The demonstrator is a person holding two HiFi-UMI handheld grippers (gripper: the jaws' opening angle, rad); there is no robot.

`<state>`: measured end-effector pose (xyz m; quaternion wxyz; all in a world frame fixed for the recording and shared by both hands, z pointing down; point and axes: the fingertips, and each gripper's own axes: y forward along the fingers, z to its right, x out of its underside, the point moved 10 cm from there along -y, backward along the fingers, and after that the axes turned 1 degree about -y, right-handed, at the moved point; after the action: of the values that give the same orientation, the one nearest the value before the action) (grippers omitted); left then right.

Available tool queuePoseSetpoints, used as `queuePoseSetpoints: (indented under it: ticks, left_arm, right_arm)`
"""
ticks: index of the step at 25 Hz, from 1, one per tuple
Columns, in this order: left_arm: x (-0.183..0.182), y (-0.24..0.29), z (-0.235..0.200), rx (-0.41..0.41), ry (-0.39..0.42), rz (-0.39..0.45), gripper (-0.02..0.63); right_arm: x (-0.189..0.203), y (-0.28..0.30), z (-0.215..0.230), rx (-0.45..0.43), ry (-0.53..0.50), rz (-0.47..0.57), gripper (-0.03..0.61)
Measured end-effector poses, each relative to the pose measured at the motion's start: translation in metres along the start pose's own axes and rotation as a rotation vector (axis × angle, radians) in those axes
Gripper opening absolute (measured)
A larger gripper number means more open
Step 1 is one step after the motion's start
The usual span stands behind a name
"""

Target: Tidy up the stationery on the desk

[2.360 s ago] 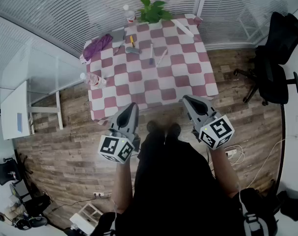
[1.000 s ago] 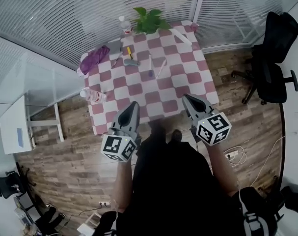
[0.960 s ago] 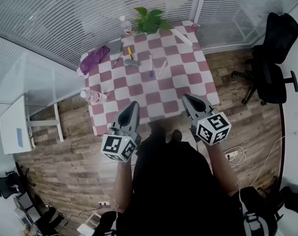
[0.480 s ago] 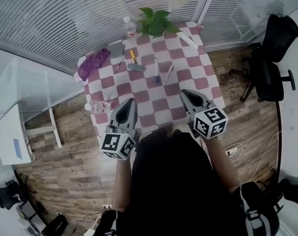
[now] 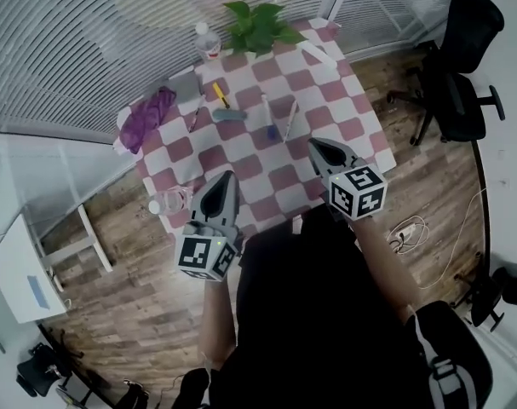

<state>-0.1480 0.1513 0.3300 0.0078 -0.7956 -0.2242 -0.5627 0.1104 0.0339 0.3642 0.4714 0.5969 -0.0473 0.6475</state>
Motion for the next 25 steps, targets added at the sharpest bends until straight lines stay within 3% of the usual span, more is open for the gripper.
queuePoseSetpoints:
  ticks: [8,14,25]
  left_arm:
    - [0.01,0.005,-0.008,0.014,0.0,-0.05,0.034]
    - [0.02,0.009,-0.012,0.02,-0.026,-0.079,0.034]
    - [0.036,0.022,-0.009,0.027,-0.075,-0.152,0.034]
  right_arm:
    - [0.027,0.044,0.01,0.079,0.1,-0.058,0.021]
    - [0.052,0.08,0.017,0.101,0.074,-0.149,0.023]
    - [0.083,0.123,0.03,0.193,0.099,-0.205,0.117]
